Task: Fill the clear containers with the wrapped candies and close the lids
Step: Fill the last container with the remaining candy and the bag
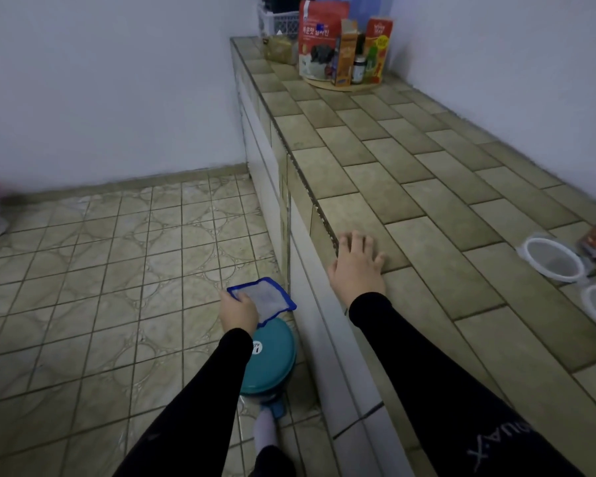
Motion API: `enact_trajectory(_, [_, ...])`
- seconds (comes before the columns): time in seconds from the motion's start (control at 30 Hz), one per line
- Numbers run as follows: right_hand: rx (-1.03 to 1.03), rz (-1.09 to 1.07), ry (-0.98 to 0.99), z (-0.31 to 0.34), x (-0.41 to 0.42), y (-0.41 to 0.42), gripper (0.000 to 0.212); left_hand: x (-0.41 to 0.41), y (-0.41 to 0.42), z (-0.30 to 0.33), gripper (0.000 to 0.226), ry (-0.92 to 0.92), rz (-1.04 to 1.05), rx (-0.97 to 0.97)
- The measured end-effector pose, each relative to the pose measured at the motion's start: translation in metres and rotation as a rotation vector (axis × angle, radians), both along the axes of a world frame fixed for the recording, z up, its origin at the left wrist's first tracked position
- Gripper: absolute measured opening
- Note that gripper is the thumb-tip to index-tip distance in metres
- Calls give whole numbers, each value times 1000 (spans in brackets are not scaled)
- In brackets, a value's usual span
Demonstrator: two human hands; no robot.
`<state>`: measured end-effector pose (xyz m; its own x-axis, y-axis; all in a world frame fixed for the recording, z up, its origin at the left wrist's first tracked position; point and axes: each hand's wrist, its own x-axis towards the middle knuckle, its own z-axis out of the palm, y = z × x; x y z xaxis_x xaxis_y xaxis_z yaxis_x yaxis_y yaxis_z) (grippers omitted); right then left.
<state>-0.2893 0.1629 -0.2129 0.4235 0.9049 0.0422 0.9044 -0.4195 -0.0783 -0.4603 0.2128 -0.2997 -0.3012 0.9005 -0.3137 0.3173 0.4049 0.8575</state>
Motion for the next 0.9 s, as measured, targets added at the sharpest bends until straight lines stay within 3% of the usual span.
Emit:
enact_trajectory(0.2, [-16, 7, 4, 0, -2, -2, 59, -8, -19, -23, 32, 61, -35, -121])
enact_trajectory(0.4, [-9, 1, -14, 2, -2, -3, 57, -18, -27, -48, 34, -95, -93, -244])
enact_trajectory(0.53, [-11, -1, -5, 3, -4, -2, 58, -22, -39, -65, 26, 5, -155, -294])
enact_trajectory(0.9, [-5, 12, -61, 1, -2, -3, 57, -18, -43, -120, 40, -54, -36, -403])
